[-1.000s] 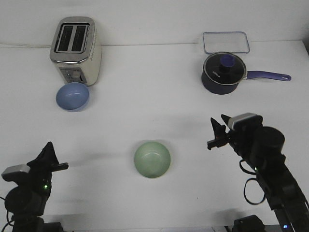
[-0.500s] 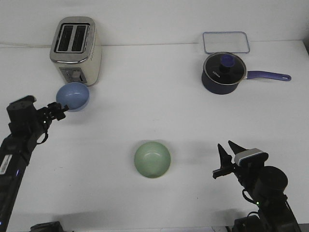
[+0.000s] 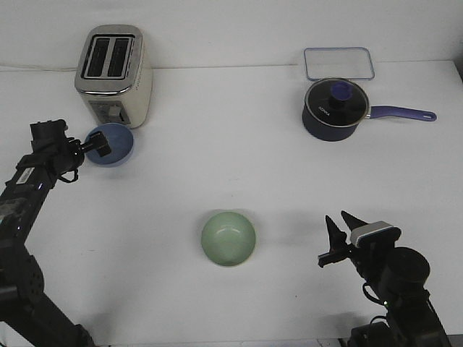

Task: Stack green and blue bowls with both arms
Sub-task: 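Reach the left gripper to the light blue bowl and grasp its rim, then lift the blue bowl with the left gripper toward the green bowl, then lower the blue bowl into the green bowl with the left gripper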

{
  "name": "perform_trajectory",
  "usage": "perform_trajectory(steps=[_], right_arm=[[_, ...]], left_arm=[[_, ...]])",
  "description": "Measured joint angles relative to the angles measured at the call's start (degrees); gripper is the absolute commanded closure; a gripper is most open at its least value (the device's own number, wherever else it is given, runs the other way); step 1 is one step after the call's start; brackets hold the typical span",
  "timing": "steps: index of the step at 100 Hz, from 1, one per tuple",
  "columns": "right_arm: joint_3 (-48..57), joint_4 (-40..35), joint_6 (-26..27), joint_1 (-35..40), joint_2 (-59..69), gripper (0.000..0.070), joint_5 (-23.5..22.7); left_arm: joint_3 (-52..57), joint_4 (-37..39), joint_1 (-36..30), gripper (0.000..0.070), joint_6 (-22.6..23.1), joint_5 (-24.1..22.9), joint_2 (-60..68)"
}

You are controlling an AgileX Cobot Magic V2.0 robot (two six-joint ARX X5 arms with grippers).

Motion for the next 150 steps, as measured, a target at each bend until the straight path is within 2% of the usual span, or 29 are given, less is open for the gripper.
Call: perform_trajectory(steps=[9,13,18,30,33,44,68,80,98,104,119,136,150], right_arm=[[0.0,-0.17,0.0,0.0,0.0,0.0441,0.02],[0.0,-0.17,0.0,0.0,0.0,0.0441,0.02],[0.0,-0.2,0.0,0.0,0.0,0.0441,0.0],[0.0,-0.26,0.0,0.0,0.0,0.0441,0.02],[0.0,-0.26,0.0,0.0,0.0,0.0441,0.04],[0.0,-0.26,0.0,0.0,0.0,0.0441,0.09],[0.0,-0.26,-0.02,0.0,0.0,0.0441,0.09],[0.0,-0.26,-0.02,0.0,0.0,0.0441,0.11],[0.0,-0.26,-0.02,0.0,0.0,0.0441,0.11],[0.0,-0.26,-0.02,0.0,0.0,0.0441,0.09],[0.0,-0.26,-0.02,0.0,0.0,0.0441,0.04],[0.0,-0.26,-0.02,0.0,0.0,0.0441,0.04],[0.0,-0.26,-0.02,0.0,0.0,0.0441,0.04]], left_arm=[[1.88,1.27,0.0,0.0091,0.02,0.02,3.45],[2.62,1.42,0.0,0.0146,0.02,0.04,4.76],[3.41,1.42,0.0,0.0274,0.04,0.04,6.16],[3.91,1.46,0.0,0.07,0.07,0.04,7.76],[3.91,1.42,0.0,0.0681,0.09,0.07,7.76],[4.09,1.14,0.0,0.0686,0.48,0.52,7.76],[4.24,-4.42,0.11,0.0686,3.04,5.46,3.61],[4.24,-7.65,0.31,0.0686,5.42,10.95,-4.2],[4.72,-14.49,0.02,0.0686,8.68,24.28,-16.79],[4.57,-17.7,-1.07,0.0686,9.94,27.3,-19.76],[-2.71,-18.45,-8.7,0.0686,11.82,28.44,-26.47],[-16.06,-8.2,-22.21,0.0686,8.44,28.2,-31.54],[-19.82,-6.34,-33.2,0.0686,6.34,22.73,-30.53]])
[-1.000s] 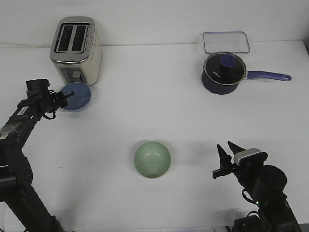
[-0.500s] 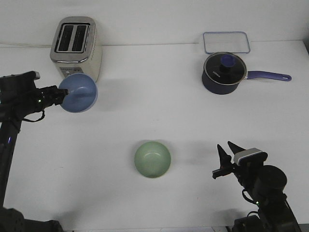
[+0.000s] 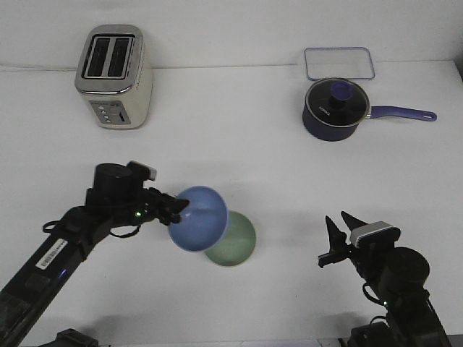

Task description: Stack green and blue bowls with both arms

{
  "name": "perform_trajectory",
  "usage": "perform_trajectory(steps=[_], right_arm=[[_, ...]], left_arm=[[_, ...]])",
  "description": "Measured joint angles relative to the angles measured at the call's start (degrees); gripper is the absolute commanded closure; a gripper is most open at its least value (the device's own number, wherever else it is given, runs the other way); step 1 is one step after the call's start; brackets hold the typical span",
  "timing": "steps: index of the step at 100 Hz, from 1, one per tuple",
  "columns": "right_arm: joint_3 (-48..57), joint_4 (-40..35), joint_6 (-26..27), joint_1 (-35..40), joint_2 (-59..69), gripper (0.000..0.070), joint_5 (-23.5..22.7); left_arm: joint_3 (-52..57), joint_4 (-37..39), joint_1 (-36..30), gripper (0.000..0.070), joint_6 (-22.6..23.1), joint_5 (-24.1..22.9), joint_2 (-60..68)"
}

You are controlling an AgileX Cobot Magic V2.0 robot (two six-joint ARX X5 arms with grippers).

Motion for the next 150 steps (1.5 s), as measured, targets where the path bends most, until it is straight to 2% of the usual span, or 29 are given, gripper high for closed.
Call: perform_trajectory(steps=[21,53,58,69,74,79,93,106,119,126,130,134,140,142,150], right_arm=[[0.0,0.0,0.0,0.0,0.0,0.0441,-0.02],[0.0,0.0,0.0,0.0,0.0,0.0441,-0.02],[0.0,0.0,0.0,0.0,0.0,0.0441,0.0],[0.0,0.0,0.0,0.0,0.0,0.0441,0.0],[0.0,0.0,0.0,0.0,0.0,0.0441,-0.02],[0.0,0.0,0.0,0.0,0.0,0.0441,-0.02],[0.0,0.0,0.0,0.0,0.0,0.0441,0.0],[0.0,0.0,0.0,0.0,0.0,0.0441,0.0],[0.0,0.0,0.0,0.0,0.0,0.0441,0.0],[0.0,0.04,0.0,0.0,0.0,0.0442,0.0],[0.0,0.13,0.0,0.0,0.0,0.0445,0.0],[0.0,0.17,0.0,0.0,0.0,0.0473,0.0],[0.0,0.17,0.0,0.0,-0.02,0.061,0.22],[0.0,0.2,0.02,0.0,-0.11,0.0696,0.42],[0.0,0.15,0.02,0.0,-1.36,0.07,2.47]], left_arm=[[-0.02,2.67,-10.08,0.0686,0.52,-9.01,3.78],[-0.02,4.81,-12.83,0.0678,1.64,-11.47,11.63],[-0.02,5.03,-12.92,0.0625,1.86,-11.74,11.89],[-0.02,6.01,-13.03,0.0378,2.38,-11.87,11.91],[0.0,6.54,-13.11,0.0302,2.51,-11.87,11.91],[0.13,6.51,-13.11,0.0273,2.6,-11.89,11.89],[1.36,6.25,-12.57,0.0273,3.04,-12.83,9.68],[3.13,7.34,-10.36,0.0273,5.03,-19.91,2.12],[3.72,8.48,-6.32,0.0279,8.46,-28.79,-6.95],[3.72,8.13,-3.23,0.0298,10.27,-30.84,-10.93],[3.72,7.74,-1.22,0.0367,11.04,-31.04,-12.87],[3.69,7.17,0.85,0.0489,11.69,-31.17,-14.67],[3.34,6.45,4.11,0.0687,12.26,-31.26,-17.31],[2.95,6.51,5.16,0.07,12.52,-31.26,-18.25],[-0.33,7.87,9.31,0.0687,13.22,-31.39,-22.91]])
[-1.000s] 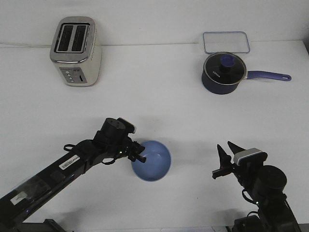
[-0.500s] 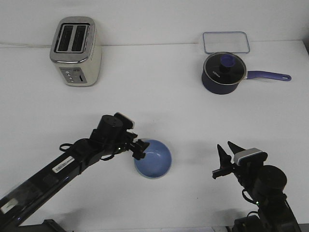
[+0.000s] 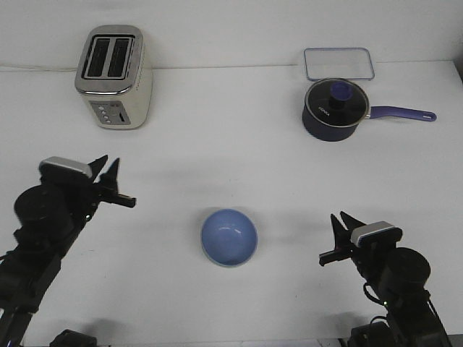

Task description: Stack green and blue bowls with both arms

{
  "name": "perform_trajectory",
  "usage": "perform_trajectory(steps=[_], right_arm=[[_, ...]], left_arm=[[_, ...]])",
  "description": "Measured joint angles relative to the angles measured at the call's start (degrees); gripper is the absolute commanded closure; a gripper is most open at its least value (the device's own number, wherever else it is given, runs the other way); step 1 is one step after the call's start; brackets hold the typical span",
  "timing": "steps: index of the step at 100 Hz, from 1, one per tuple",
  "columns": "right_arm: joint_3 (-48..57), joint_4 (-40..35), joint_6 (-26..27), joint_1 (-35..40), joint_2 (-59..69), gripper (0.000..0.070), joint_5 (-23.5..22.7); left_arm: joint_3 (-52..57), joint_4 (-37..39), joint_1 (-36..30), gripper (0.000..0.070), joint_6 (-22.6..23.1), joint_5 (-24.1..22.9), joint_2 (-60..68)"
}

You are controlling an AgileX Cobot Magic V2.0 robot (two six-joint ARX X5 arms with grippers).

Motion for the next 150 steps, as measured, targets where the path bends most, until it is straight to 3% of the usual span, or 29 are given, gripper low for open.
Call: perform_trajectory(steps=[20,31,40,68,132,150], right_arm=[[-0.02,0.24,-0.07,0.0,-8.66,0.07,6.01],[-0.33,0.92,-0.07,0.0,-11.47,0.07,6.47],[-0.5,1.25,-0.09,0.0,-11.67,0.07,6.64],[-0.63,1.7,0.0,0.0,-11.67,0.07,6.71],[-0.63,1.92,0.0,0.0,-11.67,0.07,6.71],[-0.63,1.92,0.0,0.0,-11.67,0.07,6.71]], left_arm=[[-19.06,12.7,6.97,0.0687,1.27,0.92,-16.48],[-31.63,20.81,9.03,0.0687,0.39,1.03,-26.82],[-37.29,21.24,9.73,0.0687,-1.99,0.92,-32.76],[-37.94,20.61,9.97,0.0685,-3.91,0.87,-35.47],[-38.01,20.63,10.1,0.0685,-2.69,0.79,-35.93],[-46.21,21.29,10.69,0.0685,-1.29,1.2,-41.13]])
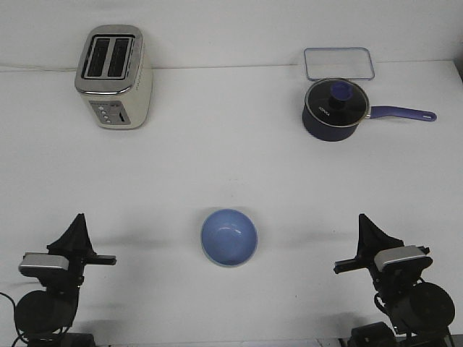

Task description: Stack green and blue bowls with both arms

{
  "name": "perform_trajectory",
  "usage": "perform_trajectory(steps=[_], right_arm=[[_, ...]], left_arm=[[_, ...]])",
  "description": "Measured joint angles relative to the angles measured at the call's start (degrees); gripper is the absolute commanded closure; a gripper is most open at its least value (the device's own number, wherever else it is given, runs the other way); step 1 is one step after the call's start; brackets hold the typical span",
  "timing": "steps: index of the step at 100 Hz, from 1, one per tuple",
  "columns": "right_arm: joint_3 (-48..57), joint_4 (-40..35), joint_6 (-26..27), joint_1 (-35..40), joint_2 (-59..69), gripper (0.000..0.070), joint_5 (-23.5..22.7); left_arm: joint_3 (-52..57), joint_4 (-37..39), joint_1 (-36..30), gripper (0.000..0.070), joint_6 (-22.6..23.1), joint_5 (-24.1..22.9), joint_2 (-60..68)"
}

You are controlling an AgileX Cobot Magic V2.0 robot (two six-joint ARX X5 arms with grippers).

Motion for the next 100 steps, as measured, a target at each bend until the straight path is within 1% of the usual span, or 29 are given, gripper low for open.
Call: perform_trajectory(steps=[12,25,64,100], right_arm=[[0.0,0.0,0.0,0.0,0.0,0.07,0.0],[0.0,0.0,0.0,0.0,0.0,0.07,0.0],[-0.02,1.01,0.0,0.0,0.0,0.07,0.02],[-0.02,1.7,0.0,0.0,0.02,0.07,0.0]], left_arm=[[-6.62,-1.73,0.9,0.0685,0.2,2.89,-4.11],[-9.77,-0.79,1.9,0.0685,0.63,3.56,-8.63],[-10.53,0.98,1.75,0.0685,0.92,4.2,-8.5],[-10.53,0.98,1.75,0.0685,0.92,4.2,-8.5]])
